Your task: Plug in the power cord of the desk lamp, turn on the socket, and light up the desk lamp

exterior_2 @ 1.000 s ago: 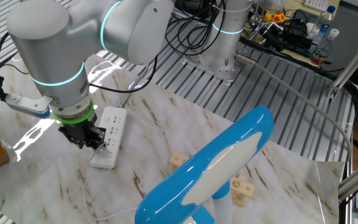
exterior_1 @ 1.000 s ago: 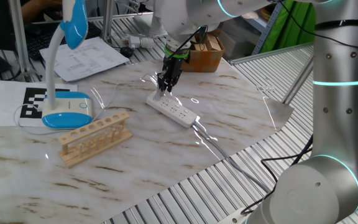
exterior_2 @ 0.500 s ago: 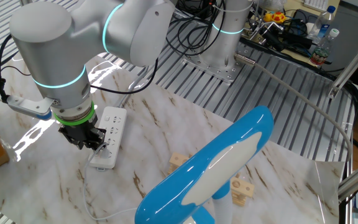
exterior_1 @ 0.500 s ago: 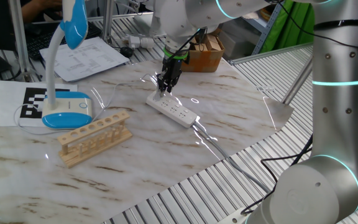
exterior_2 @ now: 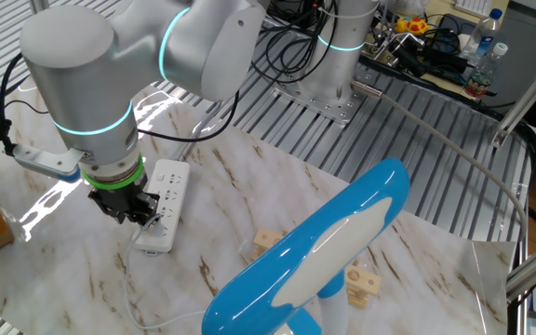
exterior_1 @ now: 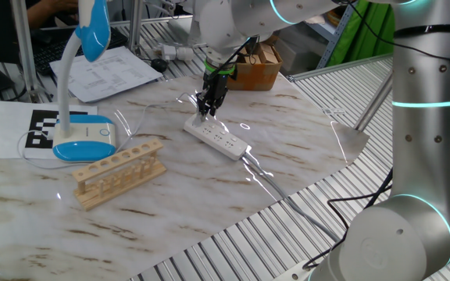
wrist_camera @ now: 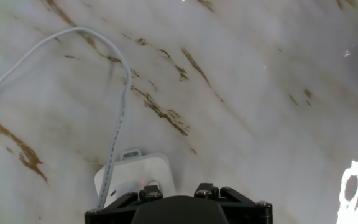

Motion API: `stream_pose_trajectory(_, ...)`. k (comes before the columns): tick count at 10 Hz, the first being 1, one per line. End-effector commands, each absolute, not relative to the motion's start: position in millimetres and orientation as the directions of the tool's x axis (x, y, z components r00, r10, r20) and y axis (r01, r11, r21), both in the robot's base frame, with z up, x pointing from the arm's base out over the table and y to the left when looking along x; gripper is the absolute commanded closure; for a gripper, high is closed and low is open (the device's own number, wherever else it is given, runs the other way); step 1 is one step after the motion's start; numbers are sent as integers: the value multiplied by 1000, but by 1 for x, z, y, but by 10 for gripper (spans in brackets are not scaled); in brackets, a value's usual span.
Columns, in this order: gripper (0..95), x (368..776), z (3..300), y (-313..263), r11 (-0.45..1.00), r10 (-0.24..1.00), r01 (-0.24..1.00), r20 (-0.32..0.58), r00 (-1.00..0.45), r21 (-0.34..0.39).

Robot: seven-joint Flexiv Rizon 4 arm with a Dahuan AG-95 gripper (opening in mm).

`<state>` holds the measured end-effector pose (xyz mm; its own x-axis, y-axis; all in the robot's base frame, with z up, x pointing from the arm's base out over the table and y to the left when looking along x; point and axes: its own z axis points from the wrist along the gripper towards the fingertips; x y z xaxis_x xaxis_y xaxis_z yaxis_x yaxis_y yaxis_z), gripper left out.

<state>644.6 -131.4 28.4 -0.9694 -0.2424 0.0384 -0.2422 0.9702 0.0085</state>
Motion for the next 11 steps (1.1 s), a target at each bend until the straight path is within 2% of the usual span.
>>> stream_pose_trajectory(1,570,645,20,-131,970,-241,-241,38,-970,13)
stream_pose_trajectory(11,570,643,22,-129,971,-240,-239,36,-970,14)
